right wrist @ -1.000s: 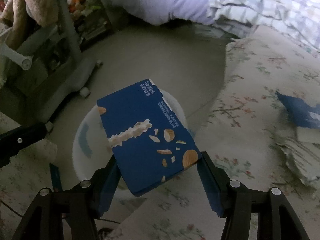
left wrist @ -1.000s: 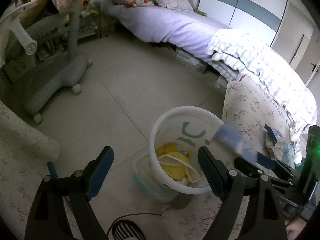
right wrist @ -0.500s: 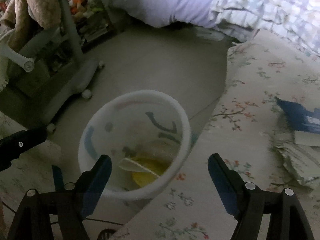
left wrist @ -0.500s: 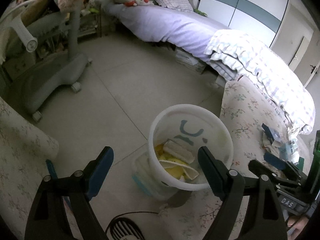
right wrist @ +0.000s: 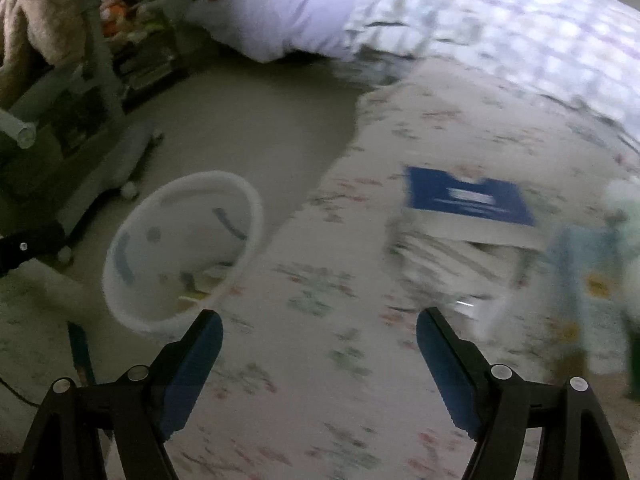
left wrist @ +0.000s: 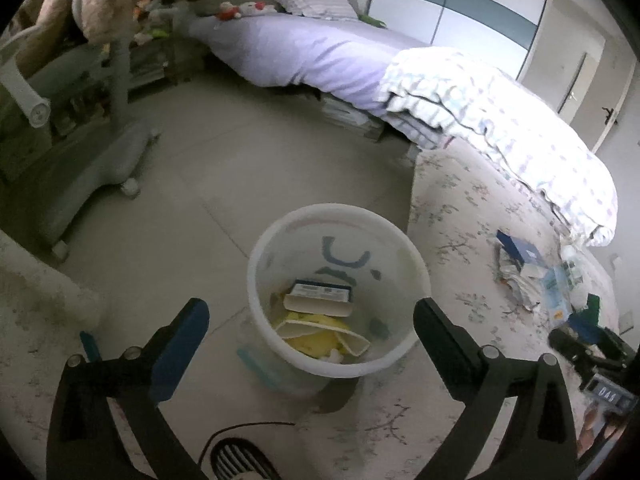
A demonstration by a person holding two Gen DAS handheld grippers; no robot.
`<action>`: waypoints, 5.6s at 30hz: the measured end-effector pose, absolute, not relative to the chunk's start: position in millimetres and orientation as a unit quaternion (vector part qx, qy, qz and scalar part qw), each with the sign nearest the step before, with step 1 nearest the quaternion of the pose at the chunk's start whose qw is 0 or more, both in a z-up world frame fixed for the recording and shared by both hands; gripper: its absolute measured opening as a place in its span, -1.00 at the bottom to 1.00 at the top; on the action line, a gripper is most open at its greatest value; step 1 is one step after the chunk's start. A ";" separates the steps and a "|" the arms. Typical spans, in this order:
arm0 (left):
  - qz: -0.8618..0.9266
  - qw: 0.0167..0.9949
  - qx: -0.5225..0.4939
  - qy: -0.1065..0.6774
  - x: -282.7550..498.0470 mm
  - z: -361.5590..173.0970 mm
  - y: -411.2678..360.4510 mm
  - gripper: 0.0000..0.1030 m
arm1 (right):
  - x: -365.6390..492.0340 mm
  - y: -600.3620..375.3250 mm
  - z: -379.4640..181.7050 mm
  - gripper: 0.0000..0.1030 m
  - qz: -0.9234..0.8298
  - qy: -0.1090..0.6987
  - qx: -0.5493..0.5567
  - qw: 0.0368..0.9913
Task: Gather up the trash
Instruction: 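Grasp the green-yellow sponge with the right gripper, then grasp the torn blue packaging with the left gripper, then carry the blue packaging over the bin and open the left gripper while the right holds the sponge, then lower the sponge over the bin and open the right gripper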
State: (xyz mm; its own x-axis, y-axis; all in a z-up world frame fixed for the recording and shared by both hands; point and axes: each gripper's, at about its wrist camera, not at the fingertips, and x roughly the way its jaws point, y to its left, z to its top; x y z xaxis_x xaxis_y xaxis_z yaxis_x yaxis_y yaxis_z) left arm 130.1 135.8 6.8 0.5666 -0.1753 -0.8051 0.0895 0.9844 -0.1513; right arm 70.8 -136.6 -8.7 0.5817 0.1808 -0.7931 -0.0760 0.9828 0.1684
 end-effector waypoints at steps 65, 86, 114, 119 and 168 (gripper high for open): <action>-0.231 0.796 -0.170 0.533 211.2 -45.5 -108.7 0.17 | -21.7 -408.1 -26.2 -0.39 -0.033 0.397 0.285 0.872; -0.264 0.822 -0.187 0.469 186.6 -4.0 -77.6 -0.69 | -22.0 -393.8 -8.1 -0.40 -0.022 0.378 0.286 0.880; -0.202 0.860 -0.212 0.417 168.2 28.8 64.3 -0.73 | 15.2 -275.2 -0.5 -0.41 0.080 0.394 0.214 0.890; -0.181 0.865 -0.214 0.416 169.9 26.3 89.1 -0.73 | 21.6 -253.7 -4.5 -0.41 0.102 0.405 0.206 0.885; 0.004 0.870 -0.072 0.488 153.5 -12.6 192.0 0.75 | 129.4 -64.3 -26.3 0.61 0.166 0.440 0.109 0.876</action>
State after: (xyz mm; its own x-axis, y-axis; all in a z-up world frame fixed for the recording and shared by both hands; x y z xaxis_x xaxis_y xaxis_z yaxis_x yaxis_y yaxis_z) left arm 153.5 192.0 -12.6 0.5231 -0.0629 -0.8500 -0.0783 0.9895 -0.1215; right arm 129.4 -64.3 -26.3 0.5581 0.3876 -0.7337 -0.1953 0.9207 0.3378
